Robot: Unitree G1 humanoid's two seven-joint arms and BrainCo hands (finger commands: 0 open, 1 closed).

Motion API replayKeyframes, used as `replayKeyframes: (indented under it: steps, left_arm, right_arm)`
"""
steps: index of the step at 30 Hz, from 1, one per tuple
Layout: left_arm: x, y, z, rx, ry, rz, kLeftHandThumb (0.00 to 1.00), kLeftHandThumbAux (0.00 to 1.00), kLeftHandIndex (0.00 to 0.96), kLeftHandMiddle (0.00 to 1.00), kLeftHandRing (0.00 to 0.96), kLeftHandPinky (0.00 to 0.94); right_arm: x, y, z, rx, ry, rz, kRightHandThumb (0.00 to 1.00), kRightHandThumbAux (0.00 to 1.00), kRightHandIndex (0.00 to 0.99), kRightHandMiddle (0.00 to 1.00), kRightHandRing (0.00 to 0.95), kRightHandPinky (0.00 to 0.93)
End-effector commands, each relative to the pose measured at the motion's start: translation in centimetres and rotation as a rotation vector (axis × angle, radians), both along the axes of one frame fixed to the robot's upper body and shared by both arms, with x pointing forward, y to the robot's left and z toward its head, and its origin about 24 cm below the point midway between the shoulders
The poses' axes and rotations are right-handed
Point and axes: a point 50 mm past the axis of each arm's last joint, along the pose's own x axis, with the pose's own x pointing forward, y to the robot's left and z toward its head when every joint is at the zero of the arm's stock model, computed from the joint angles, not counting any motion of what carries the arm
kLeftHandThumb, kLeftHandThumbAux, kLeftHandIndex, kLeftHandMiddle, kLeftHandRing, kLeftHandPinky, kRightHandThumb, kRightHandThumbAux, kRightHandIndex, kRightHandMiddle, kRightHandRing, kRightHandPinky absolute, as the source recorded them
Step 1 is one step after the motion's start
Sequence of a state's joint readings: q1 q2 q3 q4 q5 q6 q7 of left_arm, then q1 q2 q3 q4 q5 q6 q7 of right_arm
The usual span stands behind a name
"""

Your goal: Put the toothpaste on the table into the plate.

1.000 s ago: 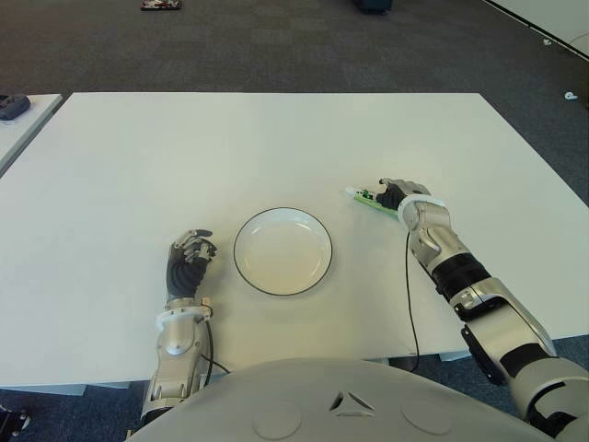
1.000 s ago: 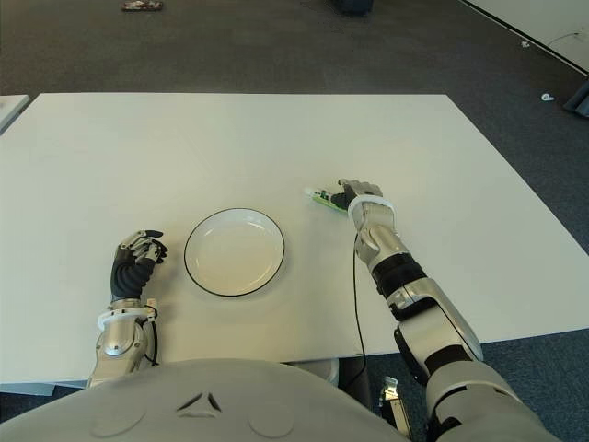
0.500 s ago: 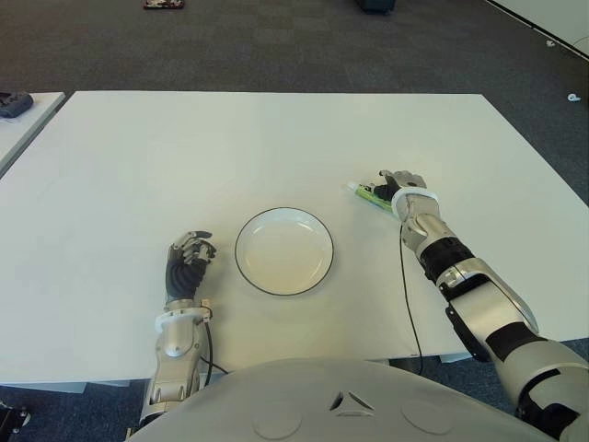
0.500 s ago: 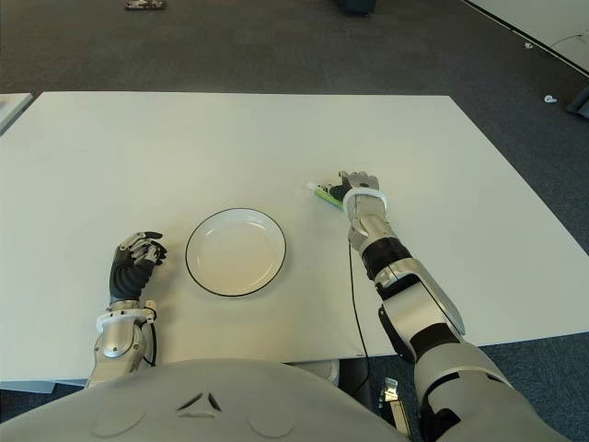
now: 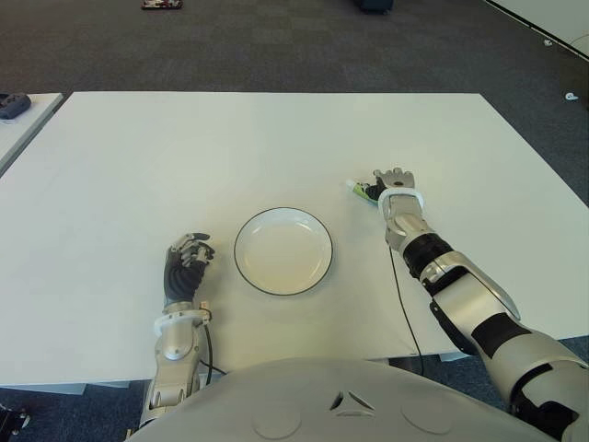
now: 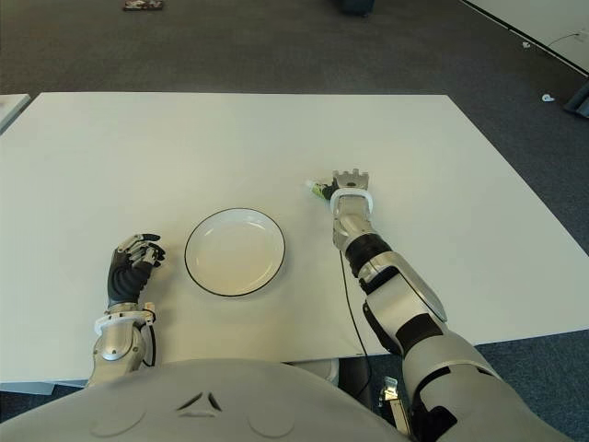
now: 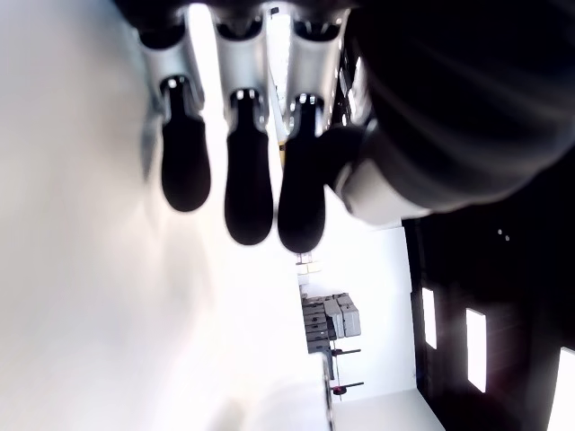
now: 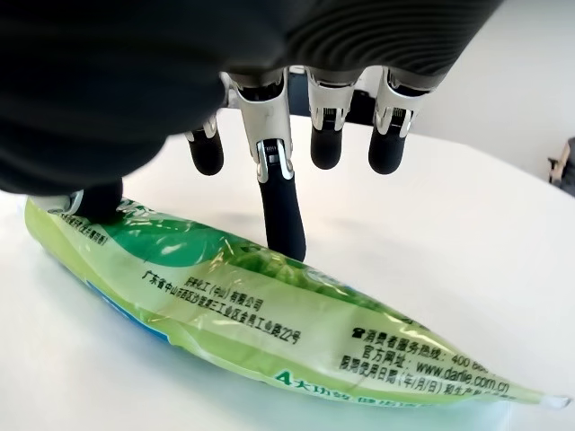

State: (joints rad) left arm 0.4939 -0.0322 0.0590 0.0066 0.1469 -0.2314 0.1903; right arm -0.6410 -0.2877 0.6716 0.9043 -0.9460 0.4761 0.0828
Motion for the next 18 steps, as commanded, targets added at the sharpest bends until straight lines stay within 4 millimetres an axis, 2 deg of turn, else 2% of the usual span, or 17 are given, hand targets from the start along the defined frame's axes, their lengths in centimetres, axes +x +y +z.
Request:
replayKeyframes:
  steps: [1, 18]
  left_arm:
    - [-0.62, -0.13, -0.80, -0.011, 0.054, 0.010, 0.700, 0.718, 0.430, 0.598, 0.589, 0.570]
    - [-0.38, -0.18, -0.76, -0.016, 0.053, 0.017, 0.702, 0.718, 0.429, 0.586, 0.581, 0.561]
  right_arm:
    - [-3.00, 0.06, -4.07, -0.019, 0.172, -0.005, 0.576, 0.149, 0.000, 0.000, 0.000, 0.000]
    - [-3.22, 0.78, -3.49, -0.050, 0.155, 0.080, 0.635, 0.200, 0.000, 0.000, 0.000, 0.000]
